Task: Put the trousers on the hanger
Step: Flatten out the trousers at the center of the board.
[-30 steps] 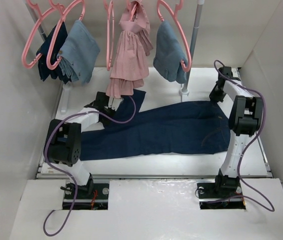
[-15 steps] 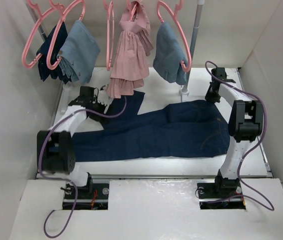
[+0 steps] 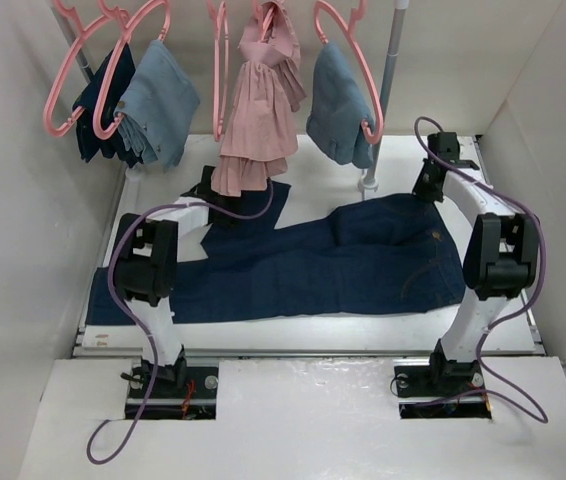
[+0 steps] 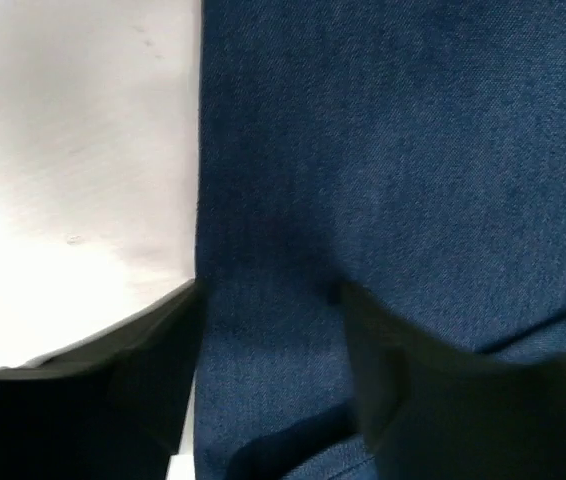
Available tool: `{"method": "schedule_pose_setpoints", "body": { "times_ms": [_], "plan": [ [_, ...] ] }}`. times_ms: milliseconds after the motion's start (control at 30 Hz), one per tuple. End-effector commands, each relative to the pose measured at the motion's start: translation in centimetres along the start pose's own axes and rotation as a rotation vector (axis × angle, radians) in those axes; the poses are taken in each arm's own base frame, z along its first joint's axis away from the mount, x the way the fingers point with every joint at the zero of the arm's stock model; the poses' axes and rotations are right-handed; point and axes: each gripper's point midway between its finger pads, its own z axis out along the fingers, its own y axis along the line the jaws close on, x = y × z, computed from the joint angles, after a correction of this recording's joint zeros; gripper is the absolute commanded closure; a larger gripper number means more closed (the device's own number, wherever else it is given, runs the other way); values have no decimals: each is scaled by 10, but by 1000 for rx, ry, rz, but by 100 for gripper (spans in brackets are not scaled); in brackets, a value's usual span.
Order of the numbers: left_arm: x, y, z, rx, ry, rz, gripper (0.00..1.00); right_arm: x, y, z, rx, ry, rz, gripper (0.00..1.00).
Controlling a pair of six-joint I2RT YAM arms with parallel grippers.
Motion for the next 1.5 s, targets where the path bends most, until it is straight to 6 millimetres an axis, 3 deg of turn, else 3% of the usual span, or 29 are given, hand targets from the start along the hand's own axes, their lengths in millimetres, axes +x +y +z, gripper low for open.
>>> {"method": "schedule_pose_setpoints", "body": {
  "times_ms": [0,33,100,133,167,200,267,400,433,467,500,533,600,633,667,700,733,767,800,933,967,1033,1067,1133,1300,1367,1433,1467],
  "plan": [
    [23,31,-1,-164,68,53,57,-28,11,-20,-52,-103,42,100],
    [24,35,-5,-185,70,71,65,-28,12,-20,-52,-103,51,100],
    [54,47,-14,-210,159,121,98,-30,14,-24,-67,-111,54,100],
    [63,63,-23,-240,180,102,100,-34,15,-28,-76,-128,68,100],
    [75,71,-29,-237,212,100,100,-37,16,-28,-80,-138,70,100],
    [102,75,-38,-228,294,107,100,-33,17,-26,-87,-126,68,100],
    [124,95,-60,-236,368,103,100,-37,18,-30,-95,-144,71,100],
    [177,82,-106,-95,620,190,100,-33,18,-29,-82,-141,44,100],
    [191,76,-128,-45,728,206,93,-31,17,-29,-78,-133,42,100],
    [197,71,-135,-17,785,218,83,-32,15,-29,-69,-137,34,100],
    [197,73,-141,-12,805,208,63,-32,15,-29,-69,-137,34,100],
    [195,77,-143,-44,814,161,59,-32,15,-29,-69,-137,34,100],
    [159,107,-136,-135,669,39,51,-32,14,-29,-68,-137,25,100],
    [143,116,-131,-160,589,-26,33,-32,14,-29,-68,-137,25,100],
    [118,134,-122,-229,460,-122,31,-30,18,-30,-73,-136,9,100],
    [108,147,-124,-272,395,-176,22,-30,18,-30,-73,-137,-1,100],
    [106,164,-124,-321,357,-242,19,-28,22,-30,-79,-136,-7,100],
    [91,181,-123,-389,273,-279,16,-27,24,-31,-77,-138,-27,100],
    [90,186,-121,-409,244,-326,13,-21,22,-28,-71,-125,-30,100],
    [89,206,-105,-479,190,-394,12,-11,21,-30,-72,-116,-62,100],
    [92,211,-101,-498,190,-417,6,-11,21,-30,-72,-116,-62,100],
    [84,219,-92,-515,167,-442,4,-8,19,-30,-72,-118,-71,100],
    [90,222,-81,-505,191,-462,4,-8,19,-30,-72,-118,-71,100],
    [76,224,-70,-461,173,-474,0,-6,19,-28,-71,-117,-72,100],
    [101,211,-41,-390,276,-482,0,-11,13,-30,-71,-123,-56,100],
    [130,203,-39,-380,347,-472,4,-12,8,-32,-66,-125,-49,100],
    [145,197,-39,-380,374,-450,14,-14,9,-32,-70,-133,-38,100],
    [151,199,-38,-384,372,-449,30,-17,1,-30,-57,-135,-23,100]
  ]
}}
